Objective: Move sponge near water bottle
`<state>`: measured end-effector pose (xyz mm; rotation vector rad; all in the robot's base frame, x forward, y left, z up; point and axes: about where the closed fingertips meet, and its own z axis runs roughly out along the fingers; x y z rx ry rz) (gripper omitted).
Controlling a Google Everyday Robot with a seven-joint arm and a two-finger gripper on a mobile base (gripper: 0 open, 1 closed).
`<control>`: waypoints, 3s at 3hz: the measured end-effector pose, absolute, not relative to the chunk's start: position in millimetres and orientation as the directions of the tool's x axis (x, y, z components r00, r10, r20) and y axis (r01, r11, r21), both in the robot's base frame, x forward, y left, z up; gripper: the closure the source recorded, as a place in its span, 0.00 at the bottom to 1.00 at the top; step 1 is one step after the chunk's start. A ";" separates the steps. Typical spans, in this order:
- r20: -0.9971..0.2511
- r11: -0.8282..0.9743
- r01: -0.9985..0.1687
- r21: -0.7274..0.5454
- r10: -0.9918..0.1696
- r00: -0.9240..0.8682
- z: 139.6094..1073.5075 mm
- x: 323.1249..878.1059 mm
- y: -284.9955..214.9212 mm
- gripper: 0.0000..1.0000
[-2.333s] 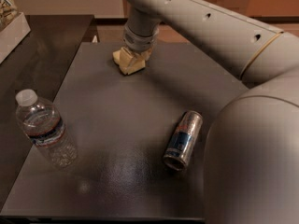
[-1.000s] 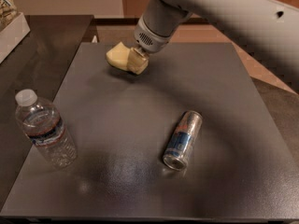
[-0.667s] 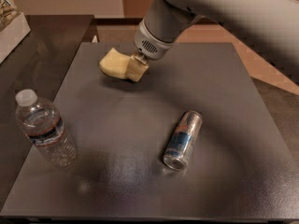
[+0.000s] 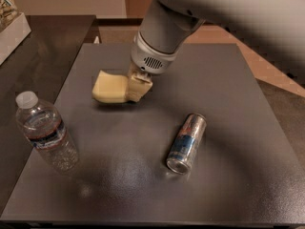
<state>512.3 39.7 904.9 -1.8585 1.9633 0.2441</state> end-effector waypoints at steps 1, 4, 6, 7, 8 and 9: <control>-0.365 -0.014 -0.992 -0.122 -0.929 0.058 894.6 486.2 41.1 1.00; -0.283 -0.178 -0.983 -0.048 -0.941 0.184 873.8 425.0 46.0 0.83; -0.257 -0.198 -0.980 -0.020 -0.946 0.197 861.1 415.5 56.8 0.36; -0.265 -0.185 -0.983 -0.001 -0.948 0.179 855.0 417.3 60.4 0.13; -0.264 -0.186 -0.983 -0.007 -0.947 0.181 857.0 416.5 60.5 0.00; -0.264 -0.186 -0.983 -0.007 -0.947 0.181 857.0 416.5 60.5 0.00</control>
Offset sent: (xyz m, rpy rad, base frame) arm -0.0825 0.0017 -0.0325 -0.1559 0.1214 0.2676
